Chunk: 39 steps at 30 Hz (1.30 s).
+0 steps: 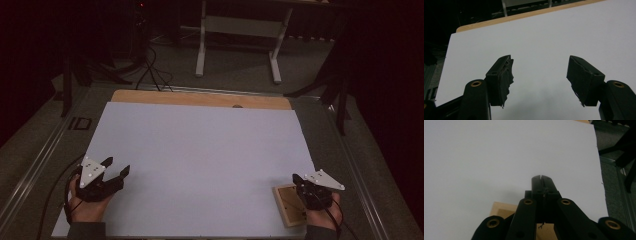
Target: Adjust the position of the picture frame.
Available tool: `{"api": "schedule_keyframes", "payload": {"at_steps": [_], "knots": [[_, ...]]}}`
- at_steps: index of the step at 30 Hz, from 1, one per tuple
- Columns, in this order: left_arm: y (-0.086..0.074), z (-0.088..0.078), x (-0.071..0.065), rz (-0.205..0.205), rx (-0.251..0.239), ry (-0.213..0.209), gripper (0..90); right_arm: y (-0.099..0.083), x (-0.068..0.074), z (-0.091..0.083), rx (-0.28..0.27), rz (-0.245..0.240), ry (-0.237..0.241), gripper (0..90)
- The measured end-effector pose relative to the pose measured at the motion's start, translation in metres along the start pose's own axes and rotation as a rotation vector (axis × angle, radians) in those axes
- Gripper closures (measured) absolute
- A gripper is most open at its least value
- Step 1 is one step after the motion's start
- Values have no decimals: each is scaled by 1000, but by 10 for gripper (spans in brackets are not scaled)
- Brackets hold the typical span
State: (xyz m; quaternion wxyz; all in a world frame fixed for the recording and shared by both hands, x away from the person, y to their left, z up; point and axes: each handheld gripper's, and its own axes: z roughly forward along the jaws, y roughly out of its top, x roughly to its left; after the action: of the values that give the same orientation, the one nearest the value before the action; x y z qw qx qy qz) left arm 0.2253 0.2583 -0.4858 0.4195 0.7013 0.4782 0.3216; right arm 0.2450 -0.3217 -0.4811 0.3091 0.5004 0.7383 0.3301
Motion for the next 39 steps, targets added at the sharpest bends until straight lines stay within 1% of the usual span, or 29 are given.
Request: {"api": "schedule_keyframes", "payload": {"at_steps": [1, 3, 5, 9, 10, 11, 12, 13, 14, 21, 25, 33, 36, 37, 39], "knots": [[0, 0, 0, -4, 0, 2, 369, -2, -2, 1, 11, 6, -11, 895], [0, 0, 0, -4, 0, 3, 369, -3, -3, 1, 16, 12, -14, 895], [0, 0, 0, 2, 3, 3, 372, -6, -8, 2, 32, 33, -26, 896], [0, 1, -2, 8, 9, 6, 373, -8, -12, 2, 45, 47, -36, 896], [0, 2, -2, 8, 10, 5, 373, -9, -13, 3, 50, 55, -33, 896], [0, 2, -1, 8, 10, 6, 373, -11, -15, 6, 69, 61, -25, 896], [0, 2, -1, 7, 9, 6, 373, -11, -15, 6, 69, 61, -25, 896], [0, 1, -1, 6, 10, 7, 374, -14, -15, 10, 93, 70, -19, 896], [0, 1, -1, 5, 9, 9, 374, -14, -15, 10, 93, 70, -19, 896], [0, 1, -1, 5, 9, 12, 375, -18, -17, 15, 145, 82, -15, 895], [0, 1, -1, 6, 7, 16, 382, -19, -17, 16, 162, 78, -18, 896], [0, 3, -2, 11, 10, 21, 385, -17, -15, 17, 167, 76, -32, 897], [0, 4, -3, 17, 8, 23, 389, -16, -11, 20, 167, 87, -33, 897], [0, 4, -4, 16, 9, 23, 390, -13, -6, 23, 166, 77, -32, 897], [0, 5, -4, 19, 12, 24, 390, -11, -4, 25, 168, 67, -33, 897]]}}
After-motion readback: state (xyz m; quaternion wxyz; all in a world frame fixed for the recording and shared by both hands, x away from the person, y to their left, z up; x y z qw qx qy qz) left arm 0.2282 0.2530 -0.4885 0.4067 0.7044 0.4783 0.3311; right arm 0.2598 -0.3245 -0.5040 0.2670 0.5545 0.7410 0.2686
